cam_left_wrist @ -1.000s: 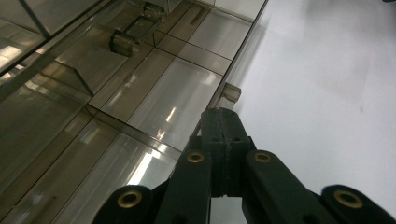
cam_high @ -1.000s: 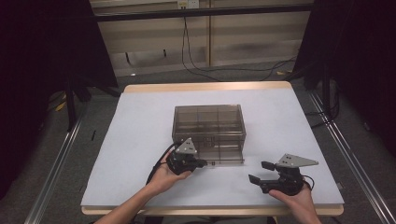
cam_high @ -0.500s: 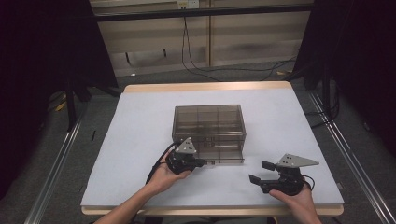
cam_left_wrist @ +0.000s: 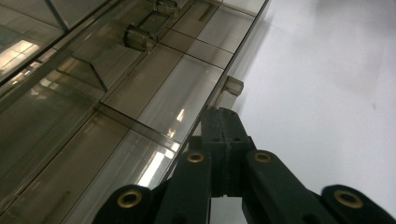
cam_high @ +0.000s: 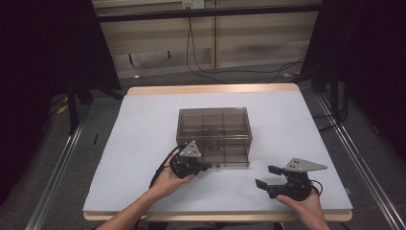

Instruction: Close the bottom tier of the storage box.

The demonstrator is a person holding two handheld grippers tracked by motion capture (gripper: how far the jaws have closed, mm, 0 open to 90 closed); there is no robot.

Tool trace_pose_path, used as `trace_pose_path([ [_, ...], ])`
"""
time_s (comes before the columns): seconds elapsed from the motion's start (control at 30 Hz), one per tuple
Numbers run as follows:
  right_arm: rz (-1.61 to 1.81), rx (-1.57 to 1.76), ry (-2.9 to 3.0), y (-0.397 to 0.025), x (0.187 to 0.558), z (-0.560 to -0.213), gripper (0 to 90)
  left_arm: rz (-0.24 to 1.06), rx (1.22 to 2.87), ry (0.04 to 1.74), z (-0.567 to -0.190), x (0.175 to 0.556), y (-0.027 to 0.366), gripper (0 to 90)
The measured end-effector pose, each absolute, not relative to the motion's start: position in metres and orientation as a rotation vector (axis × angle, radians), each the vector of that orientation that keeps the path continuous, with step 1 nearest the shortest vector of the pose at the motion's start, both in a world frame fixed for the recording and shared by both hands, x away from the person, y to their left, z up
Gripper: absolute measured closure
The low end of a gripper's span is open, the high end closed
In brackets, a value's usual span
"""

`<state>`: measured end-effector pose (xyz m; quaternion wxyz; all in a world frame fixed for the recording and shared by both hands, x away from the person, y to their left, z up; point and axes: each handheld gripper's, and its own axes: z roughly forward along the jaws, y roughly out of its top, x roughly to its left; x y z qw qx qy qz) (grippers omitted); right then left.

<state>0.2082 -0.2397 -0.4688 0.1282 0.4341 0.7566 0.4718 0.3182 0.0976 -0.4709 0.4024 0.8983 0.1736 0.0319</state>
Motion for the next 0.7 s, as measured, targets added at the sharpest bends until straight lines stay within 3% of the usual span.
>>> trace_pose_path([
  [0.7, 1.369, 1.259, 2.208, -0.2388, 0.2087, -0.4692, 25.6, 0.131, 2.292, 0.433, -0.4721, 0.319, 0.0961, 90.0],
])
